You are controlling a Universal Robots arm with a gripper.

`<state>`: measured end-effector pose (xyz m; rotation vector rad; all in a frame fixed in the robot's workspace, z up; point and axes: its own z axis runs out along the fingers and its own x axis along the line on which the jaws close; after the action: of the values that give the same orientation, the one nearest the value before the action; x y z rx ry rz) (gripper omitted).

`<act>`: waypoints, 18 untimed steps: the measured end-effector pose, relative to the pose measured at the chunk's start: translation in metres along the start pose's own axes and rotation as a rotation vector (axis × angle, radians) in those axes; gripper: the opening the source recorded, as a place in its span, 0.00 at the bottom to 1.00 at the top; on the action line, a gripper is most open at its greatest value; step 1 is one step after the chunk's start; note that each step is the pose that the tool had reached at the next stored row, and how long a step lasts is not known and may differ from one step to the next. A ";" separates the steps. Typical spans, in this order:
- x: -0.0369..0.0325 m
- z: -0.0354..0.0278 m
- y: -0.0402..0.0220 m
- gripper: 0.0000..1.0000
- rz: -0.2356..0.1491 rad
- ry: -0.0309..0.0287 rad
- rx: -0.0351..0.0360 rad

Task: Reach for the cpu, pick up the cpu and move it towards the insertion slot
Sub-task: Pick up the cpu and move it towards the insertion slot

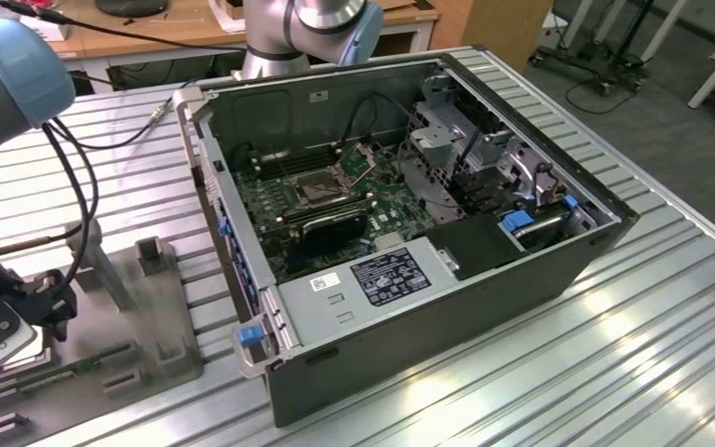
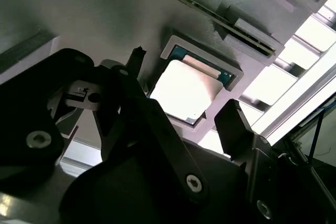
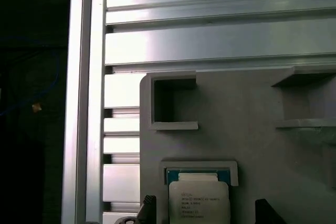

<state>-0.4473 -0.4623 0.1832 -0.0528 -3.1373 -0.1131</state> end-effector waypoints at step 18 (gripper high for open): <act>0.0021 0.0064 0.0034 0.55 -0.005 0.0003 0.0000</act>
<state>-0.4493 -0.4584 0.1771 -0.0450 -3.1373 -0.1132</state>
